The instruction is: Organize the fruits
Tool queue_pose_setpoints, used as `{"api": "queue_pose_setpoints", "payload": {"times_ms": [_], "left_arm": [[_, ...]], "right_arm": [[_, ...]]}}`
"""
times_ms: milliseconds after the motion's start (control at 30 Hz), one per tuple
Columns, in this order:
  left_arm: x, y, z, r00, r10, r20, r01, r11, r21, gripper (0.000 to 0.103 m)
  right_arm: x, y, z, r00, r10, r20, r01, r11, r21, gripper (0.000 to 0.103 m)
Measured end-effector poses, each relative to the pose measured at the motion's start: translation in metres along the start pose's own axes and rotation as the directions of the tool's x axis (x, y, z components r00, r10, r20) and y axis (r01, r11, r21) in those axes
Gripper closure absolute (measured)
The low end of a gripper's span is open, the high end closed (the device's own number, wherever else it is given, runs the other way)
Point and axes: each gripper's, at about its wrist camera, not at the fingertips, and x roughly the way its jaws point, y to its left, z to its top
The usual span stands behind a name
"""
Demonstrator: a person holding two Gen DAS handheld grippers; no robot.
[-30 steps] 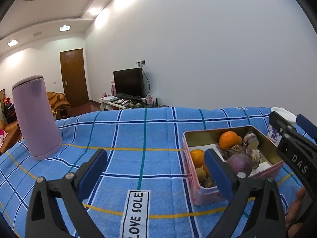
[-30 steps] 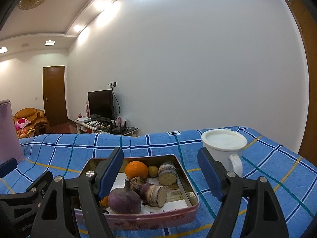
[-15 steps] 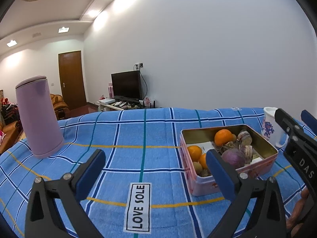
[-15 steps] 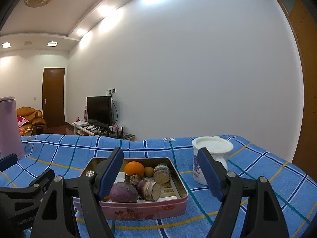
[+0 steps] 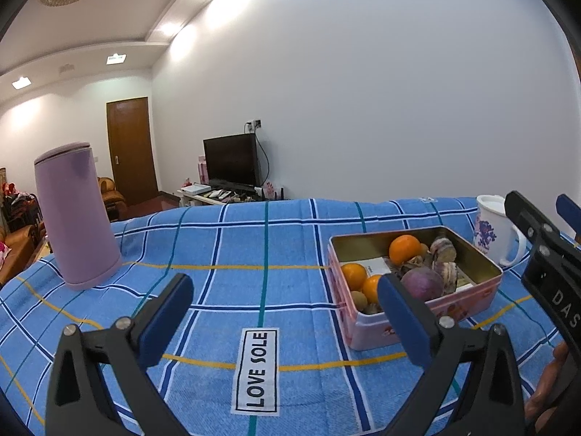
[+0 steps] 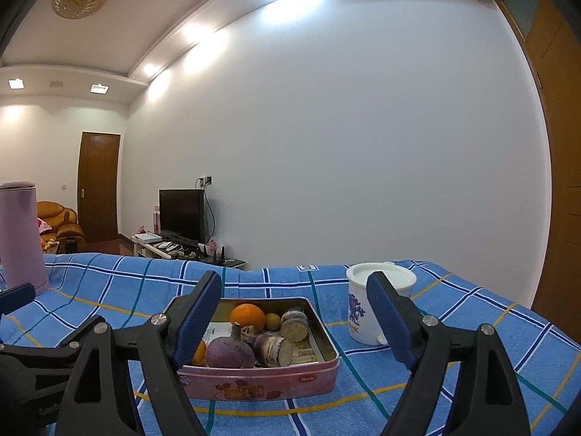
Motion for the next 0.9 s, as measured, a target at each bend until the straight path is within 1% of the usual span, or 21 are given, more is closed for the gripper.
{"api": "queue_pose_setpoints", "payload": {"times_ms": [900], "left_arm": [[0.004, 0.0006, 0.0017, 1.0, 0.002, -0.01, -0.003, 1.0, -0.003, 0.0]], "right_arm": [[0.0026, -0.0014, 0.0004, 1.0, 0.0, -0.012, 0.0, 1.0, 0.002, 0.02]]}}
